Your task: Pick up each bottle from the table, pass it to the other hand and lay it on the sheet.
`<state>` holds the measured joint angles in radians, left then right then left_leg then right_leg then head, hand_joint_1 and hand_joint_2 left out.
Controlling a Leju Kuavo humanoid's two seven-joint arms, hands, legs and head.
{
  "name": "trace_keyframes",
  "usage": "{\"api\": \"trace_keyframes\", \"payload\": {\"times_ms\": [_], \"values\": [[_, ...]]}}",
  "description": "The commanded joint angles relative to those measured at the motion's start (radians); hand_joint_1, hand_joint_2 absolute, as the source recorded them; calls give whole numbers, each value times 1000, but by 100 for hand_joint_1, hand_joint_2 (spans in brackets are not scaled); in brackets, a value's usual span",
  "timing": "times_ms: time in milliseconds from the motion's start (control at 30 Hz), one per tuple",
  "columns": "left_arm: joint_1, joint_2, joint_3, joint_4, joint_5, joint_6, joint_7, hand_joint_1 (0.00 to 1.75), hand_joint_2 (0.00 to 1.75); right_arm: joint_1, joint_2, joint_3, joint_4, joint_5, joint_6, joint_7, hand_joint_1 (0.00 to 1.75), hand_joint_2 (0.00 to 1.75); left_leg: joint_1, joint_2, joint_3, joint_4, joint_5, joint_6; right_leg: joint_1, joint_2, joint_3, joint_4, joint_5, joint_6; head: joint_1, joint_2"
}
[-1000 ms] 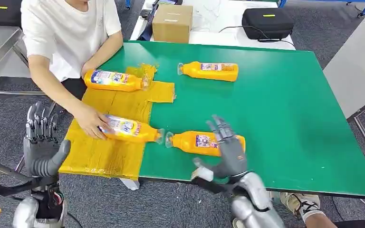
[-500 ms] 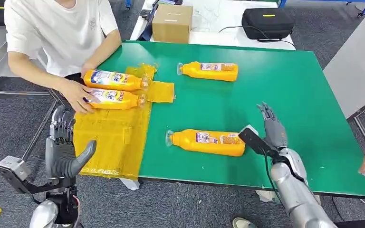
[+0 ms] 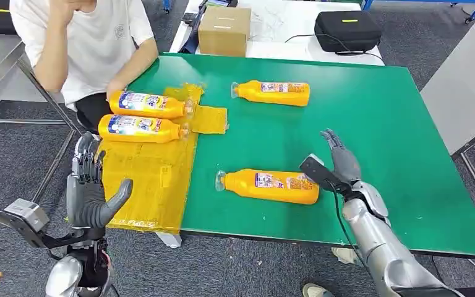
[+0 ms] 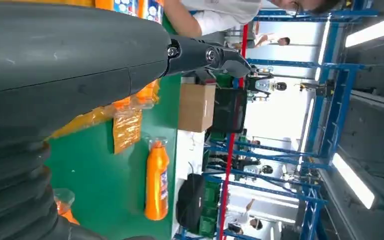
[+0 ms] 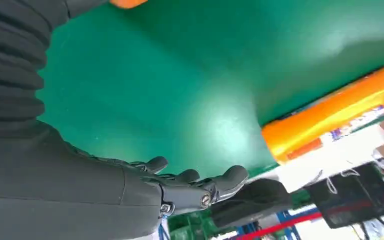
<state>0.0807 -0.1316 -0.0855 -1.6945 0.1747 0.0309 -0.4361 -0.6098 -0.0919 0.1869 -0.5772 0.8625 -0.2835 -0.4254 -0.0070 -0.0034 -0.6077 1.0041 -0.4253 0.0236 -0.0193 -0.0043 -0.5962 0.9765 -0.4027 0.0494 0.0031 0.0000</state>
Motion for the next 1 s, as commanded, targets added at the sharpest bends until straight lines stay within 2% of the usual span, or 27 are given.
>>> {"api": "trace_keyframes", "payload": {"times_ms": [33,233,600,733,800,900,1000], "values": [[7,24,-11,10,-27,-3,-21,0,175,46,34,78,-98,0,-56,12,0,175,3,3,7,-1,-3,-3,3,3,6,-1,-2,-4,0,0],[24,19,-2,0,-42,-9,-34,0,175,153,38,75,-318,-64,-48,-13,0,175,1,1,3,0,-2,-2,2,1,2,0,-1,-2,0,0],[18,20,-3,0,-44,-10,-37,0,175,182,44,86,-376,-88,-53,-47,0,175,1,0,1,0,-1,-2,1,0,1,0,-1,-2,0,0],[9,24,0,4,-42,-8,-43,0,175,212,58,114,-440,-136,-8,-86,0,175,2,1,3,0,-2,-3,2,2,3,0,-2,-3,0,0],[6,23,6,2,-40,-5,-47,0,175,215,61,148,-459,-175,73,-74,0,175,2,0,2,0,-2,-2,2,0,2,0,-2,-3,0,0],[8,22,18,-6,-39,1,-50,0,175,175,37,224,-368,-207,217,-30,0,175,1,1,1,0,-1,-2,1,1,1,0,-1,-2,0,0],[7,21,26,-8,-40,3,-50,0,175,138,21,275,-248,-204,246,-21,0,175,2,2,3,0,-2,-2,2,2,2,0,-1,-3,0,0]]}}
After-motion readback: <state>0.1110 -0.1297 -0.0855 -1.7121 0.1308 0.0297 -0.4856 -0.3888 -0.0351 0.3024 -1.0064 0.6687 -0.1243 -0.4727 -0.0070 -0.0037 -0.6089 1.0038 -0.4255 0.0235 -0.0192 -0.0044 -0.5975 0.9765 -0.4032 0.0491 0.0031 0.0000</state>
